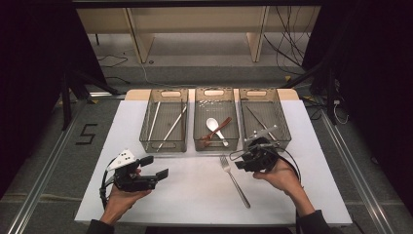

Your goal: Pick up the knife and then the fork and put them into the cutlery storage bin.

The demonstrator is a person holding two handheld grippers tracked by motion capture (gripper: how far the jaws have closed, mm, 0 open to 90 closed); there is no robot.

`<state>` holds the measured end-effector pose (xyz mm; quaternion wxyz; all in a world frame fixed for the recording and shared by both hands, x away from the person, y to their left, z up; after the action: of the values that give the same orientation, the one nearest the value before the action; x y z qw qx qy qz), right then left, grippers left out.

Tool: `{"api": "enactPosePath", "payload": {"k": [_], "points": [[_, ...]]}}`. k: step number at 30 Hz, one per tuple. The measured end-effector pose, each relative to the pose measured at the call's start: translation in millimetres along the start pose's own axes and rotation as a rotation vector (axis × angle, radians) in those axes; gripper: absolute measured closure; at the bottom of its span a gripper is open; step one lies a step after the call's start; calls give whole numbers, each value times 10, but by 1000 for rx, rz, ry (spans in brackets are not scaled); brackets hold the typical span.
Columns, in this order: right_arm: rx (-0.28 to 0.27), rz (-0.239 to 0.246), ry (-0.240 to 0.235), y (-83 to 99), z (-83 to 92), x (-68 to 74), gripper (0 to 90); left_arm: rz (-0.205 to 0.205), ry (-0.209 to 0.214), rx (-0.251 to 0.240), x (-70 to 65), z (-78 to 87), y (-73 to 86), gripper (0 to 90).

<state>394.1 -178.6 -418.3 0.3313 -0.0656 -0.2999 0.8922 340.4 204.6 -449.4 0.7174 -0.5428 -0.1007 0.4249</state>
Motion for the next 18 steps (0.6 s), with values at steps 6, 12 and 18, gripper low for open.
{"api": "enactPosePath", "payload": {"k": [6, 12, 18], "points": [[42, 50, -48, 93, -131, 177, 815, -1, 0, -4, -1, 4, 1, 167], [91, 87, -83, 190, -250, 283, 900, -2, 0, -3, -1, 3, 1, 167], [128, 114, -101, 252, -364, 372, 900, -3, 0, -2, 0, 6, 2, 167]]}}
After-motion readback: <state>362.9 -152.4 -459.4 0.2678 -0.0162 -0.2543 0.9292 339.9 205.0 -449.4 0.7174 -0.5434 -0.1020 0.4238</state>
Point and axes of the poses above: each handheld gripper's, and its own axes: z roughly backward along the jaws, y roughly out of its underside, x roughly to its left, the point moved 1 cm from there along -z, roughly forward along the jaws, and after that the axes turned 5 degrees about z, right-handed, at the moved point
